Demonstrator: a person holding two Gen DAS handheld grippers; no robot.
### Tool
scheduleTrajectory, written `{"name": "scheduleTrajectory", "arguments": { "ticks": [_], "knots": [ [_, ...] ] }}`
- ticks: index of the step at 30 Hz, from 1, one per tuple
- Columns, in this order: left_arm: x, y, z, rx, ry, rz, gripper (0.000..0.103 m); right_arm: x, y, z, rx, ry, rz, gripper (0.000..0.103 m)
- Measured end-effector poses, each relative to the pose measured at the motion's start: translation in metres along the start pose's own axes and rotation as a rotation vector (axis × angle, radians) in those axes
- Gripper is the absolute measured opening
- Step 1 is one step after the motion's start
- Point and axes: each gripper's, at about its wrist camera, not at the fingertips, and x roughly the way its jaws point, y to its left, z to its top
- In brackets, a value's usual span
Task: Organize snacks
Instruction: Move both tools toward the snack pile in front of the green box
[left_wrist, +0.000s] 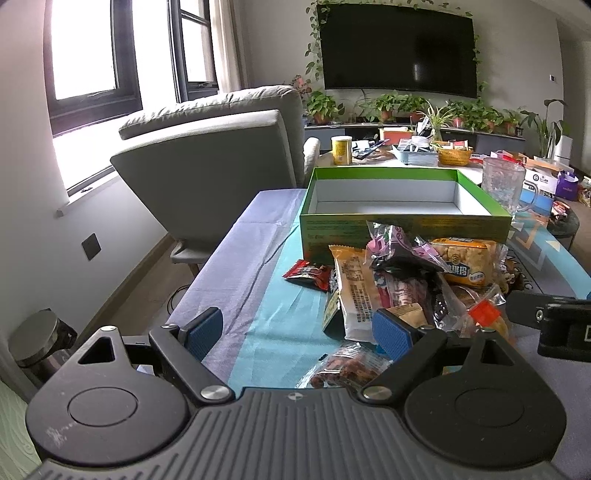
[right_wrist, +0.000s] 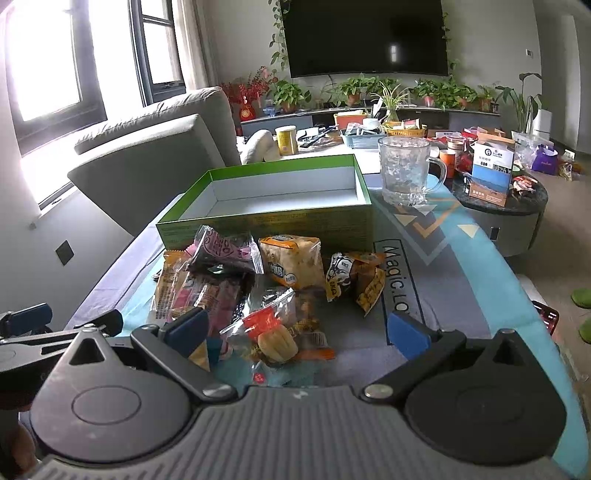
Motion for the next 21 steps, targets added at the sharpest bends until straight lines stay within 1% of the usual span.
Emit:
{"name": "scheduleTrajectory", "arguments": {
  "ticks": [13,21],
  "knots": [
    [-0.009,-0.012,-0.006,0.037,-0.008,-0.027,0.088,-0.007,-0.003,-0.002,0.007,-0.011,0.004,0.051],
    [-0.014,-0.015,-0.007,0.045,-0.016,-0.031,0.088,-0.010,-0.005,-0.003,0.013,-0.019,0.006,0.051]
  ]
}}
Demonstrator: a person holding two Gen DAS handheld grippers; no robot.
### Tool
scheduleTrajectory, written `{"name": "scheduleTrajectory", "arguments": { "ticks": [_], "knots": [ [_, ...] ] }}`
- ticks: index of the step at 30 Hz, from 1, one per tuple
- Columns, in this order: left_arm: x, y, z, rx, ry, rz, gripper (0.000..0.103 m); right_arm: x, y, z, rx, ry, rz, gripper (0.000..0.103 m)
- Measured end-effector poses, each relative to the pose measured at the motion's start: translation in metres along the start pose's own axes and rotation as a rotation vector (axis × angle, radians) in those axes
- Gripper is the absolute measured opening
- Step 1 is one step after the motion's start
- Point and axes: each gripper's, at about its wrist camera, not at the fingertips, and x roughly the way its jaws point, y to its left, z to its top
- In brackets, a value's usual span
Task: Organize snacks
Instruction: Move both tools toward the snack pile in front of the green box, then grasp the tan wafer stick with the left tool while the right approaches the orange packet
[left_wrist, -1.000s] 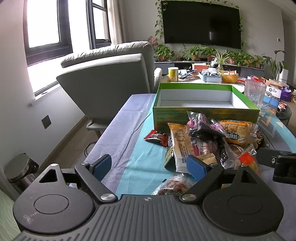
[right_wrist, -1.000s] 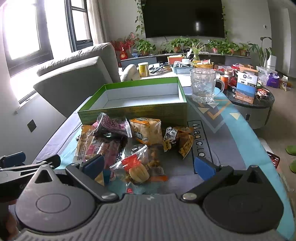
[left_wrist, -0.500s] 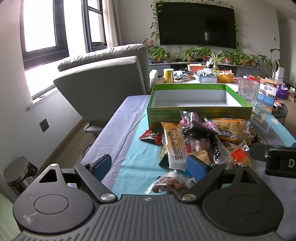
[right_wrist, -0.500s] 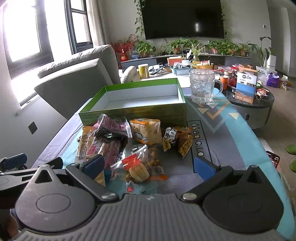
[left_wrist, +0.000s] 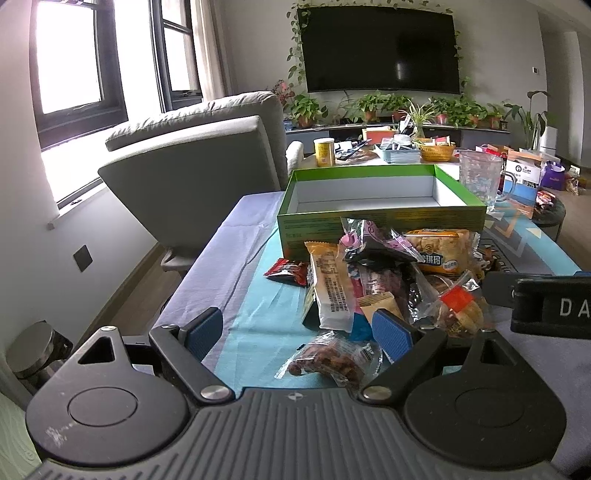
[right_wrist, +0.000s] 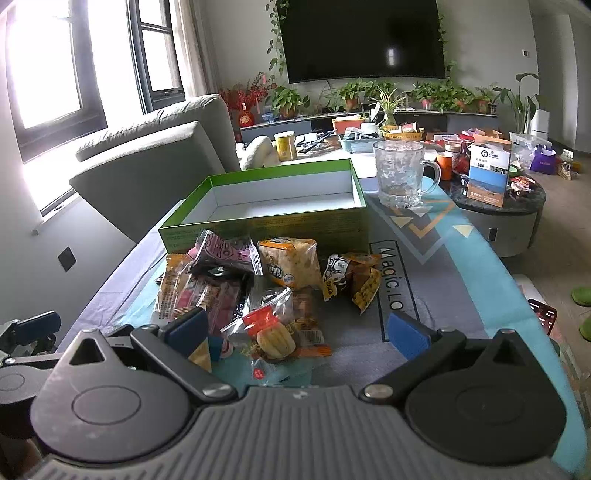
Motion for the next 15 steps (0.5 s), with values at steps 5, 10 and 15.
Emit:
{"name": "scheduleTrajectory", "arguments": {
  "ticks": [5,10,15],
  "knots": [
    [-0.0025,-0.0014,-0.0006,0.004,-0.002,-0.003,0.088,-0.0031,-0.0004,-0.0005,0.002,-0.005,0.001,0.051],
    [-0.0055,-0.0025,-0.0009,0.007,-0.008,-0.006,0.088,-0.0051,-0.0005,-0.0008,0.002,-0.008,0.002,0.051],
    [-0.0091,-0.0043,-0.0015,0.012,-0.016,-0.017,0.088,-0.0079,-0.0007,-0.0014,0.003,-0.016,0.005,0.051]
  ]
}}
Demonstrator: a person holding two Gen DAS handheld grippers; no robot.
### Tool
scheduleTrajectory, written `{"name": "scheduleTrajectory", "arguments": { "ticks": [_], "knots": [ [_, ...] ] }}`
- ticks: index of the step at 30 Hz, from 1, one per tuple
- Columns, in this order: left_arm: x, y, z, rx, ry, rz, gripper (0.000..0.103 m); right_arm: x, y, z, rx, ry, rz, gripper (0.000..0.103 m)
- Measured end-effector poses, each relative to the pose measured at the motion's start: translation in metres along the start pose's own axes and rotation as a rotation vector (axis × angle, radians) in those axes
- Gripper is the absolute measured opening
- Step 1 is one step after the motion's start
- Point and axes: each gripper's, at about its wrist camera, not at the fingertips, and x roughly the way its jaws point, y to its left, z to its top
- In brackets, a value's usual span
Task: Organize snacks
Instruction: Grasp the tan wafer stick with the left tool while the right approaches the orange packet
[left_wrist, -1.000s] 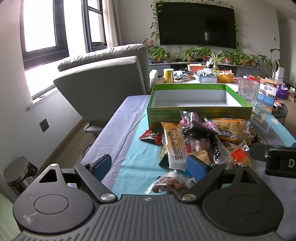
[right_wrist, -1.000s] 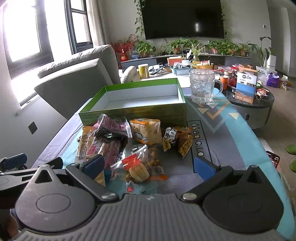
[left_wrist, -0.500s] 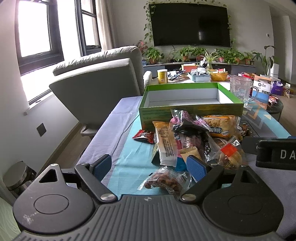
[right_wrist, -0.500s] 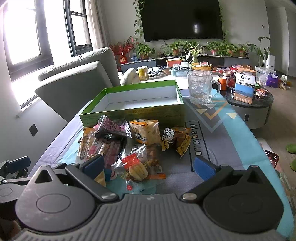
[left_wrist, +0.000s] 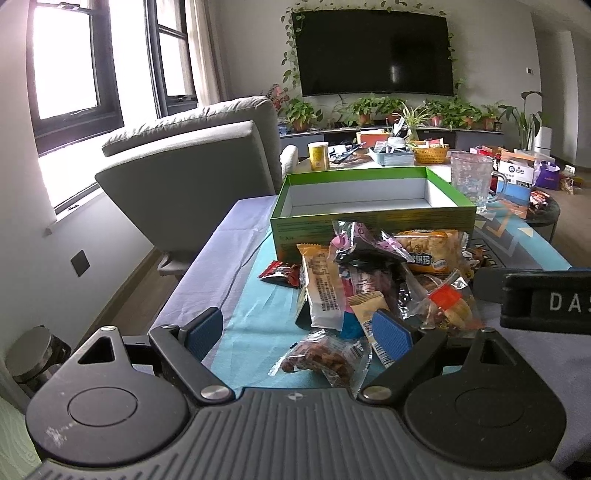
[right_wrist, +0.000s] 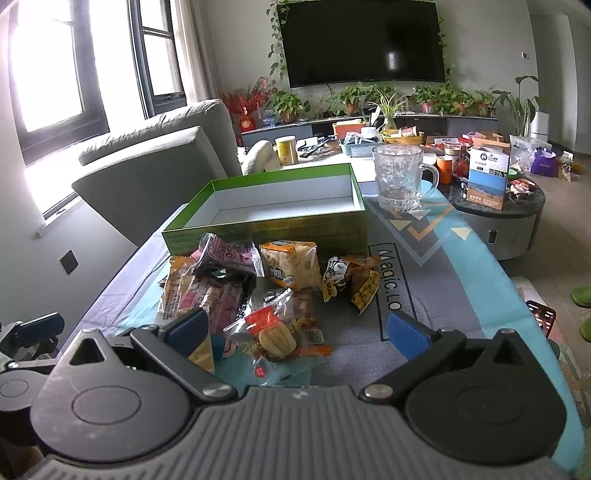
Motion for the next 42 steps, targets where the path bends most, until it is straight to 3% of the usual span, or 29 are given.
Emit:
{"name": "scheduleTrajectory", "arguments": {
  "ticks": [19,26,34,37,40,41,42],
  "knots": [
    [-0.011,-0.019,-0.006,0.054,0.017,-0.095,0.088,-0.009,-0.007,-0.001,0.017,-0.027,0.003,0.051],
    [-0.001,-0.028,-0.008,0.060,0.097,-0.164,0.088,-0.010,-0.017,0.000,0.047,-0.031,-0.009,0.051],
    [0.027,-0.031,-0.015,0.026,0.254,-0.204,0.085,-0.007,-0.027,0.000,0.080,-0.023,-0.017,0.051],
    [0.037,-0.032,-0.018,0.011,0.298,-0.232,0.073,-0.004,-0.027,-0.001,0.075,-0.016,-0.014,0.051],
    [0.045,-0.034,-0.020,0.003,0.323,-0.284,0.039,0.000,-0.028,-0.001,0.068,-0.010,-0.014,0.051],
    [0.045,-0.033,-0.019,-0.006,0.326,-0.317,0.024,0.002,-0.029,-0.001,0.066,-0.010,-0.014,0.051],
    [0.044,-0.033,-0.018,-0.010,0.321,-0.326,0.021,0.004,-0.030,-0.001,0.064,-0.012,-0.010,0.050]
  ]
}}
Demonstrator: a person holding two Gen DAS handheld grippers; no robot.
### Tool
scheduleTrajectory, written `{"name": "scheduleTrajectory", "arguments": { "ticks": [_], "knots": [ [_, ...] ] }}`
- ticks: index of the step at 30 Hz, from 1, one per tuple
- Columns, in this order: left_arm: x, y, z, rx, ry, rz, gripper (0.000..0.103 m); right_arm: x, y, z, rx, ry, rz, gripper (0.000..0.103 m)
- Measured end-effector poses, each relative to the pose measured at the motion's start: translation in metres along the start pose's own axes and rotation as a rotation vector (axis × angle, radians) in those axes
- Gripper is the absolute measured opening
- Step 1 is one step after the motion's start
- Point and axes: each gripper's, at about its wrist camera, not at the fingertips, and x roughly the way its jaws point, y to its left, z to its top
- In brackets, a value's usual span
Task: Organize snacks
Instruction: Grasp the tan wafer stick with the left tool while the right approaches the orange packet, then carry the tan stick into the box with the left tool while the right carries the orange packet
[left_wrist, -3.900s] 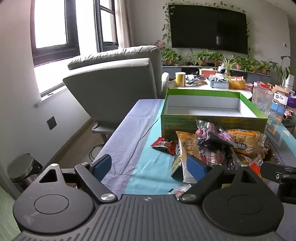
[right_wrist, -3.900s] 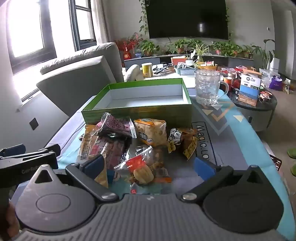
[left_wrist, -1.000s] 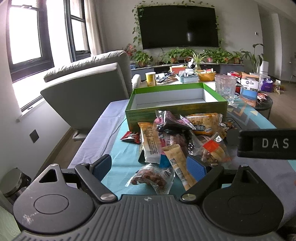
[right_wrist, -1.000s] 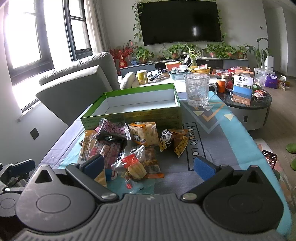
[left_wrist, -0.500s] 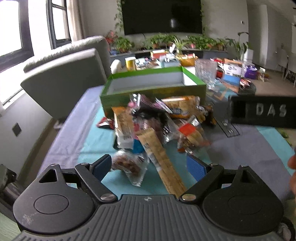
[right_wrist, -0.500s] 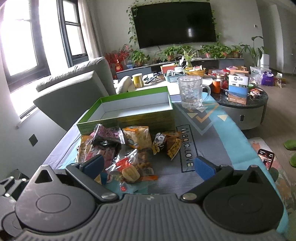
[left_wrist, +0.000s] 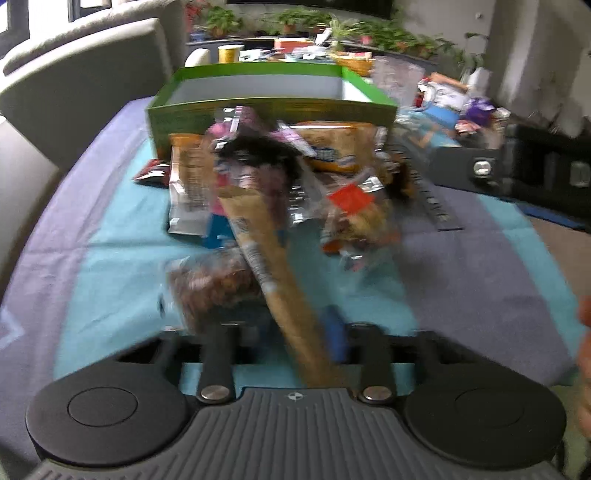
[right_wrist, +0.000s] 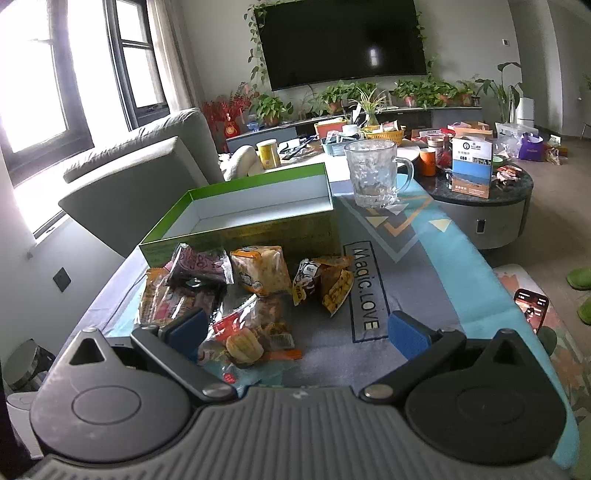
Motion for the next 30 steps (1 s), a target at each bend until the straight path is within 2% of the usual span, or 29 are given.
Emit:
{"name": "scheduleTrajectory", "arguments": {
  "ticks": [3,7,13,17,21,26,30],
  "knots": [
    [-0.008,-0.001,0.002,0.025,-0.047,0.019,0.011,0.006,-0.002,0.002,-0.019,-0.014,0.026,0.050],
    [-0.024,0.001,0.010,0.052,-0.119,0.017,0.011,0.019,-0.004,0.008,-0.057,-0.034,0.045,0.051],
    [-0.039,0.022,0.034,0.007,-0.170,0.047,0.011,0.045,0.000,0.022,-0.133,-0.031,0.129,0.051],
    [-0.040,0.035,0.052,-0.016,-0.194,0.067,0.011,0.067,-0.001,0.029,-0.165,0.017,0.175,0.050],
    [-0.033,0.042,0.070,-0.019,-0.205,0.089,0.011,0.081,-0.003,0.036,-0.185,0.023,0.188,0.050],
    [-0.021,0.046,0.087,-0.021,-0.199,0.091,0.011,0.098,-0.007,0.043,-0.205,0.049,0.193,0.050],
    [-0.013,0.050,0.101,-0.024,-0.204,0.092,0.011,0.107,-0.008,0.046,-0.232,0.071,0.236,0.050]
  ]
}}
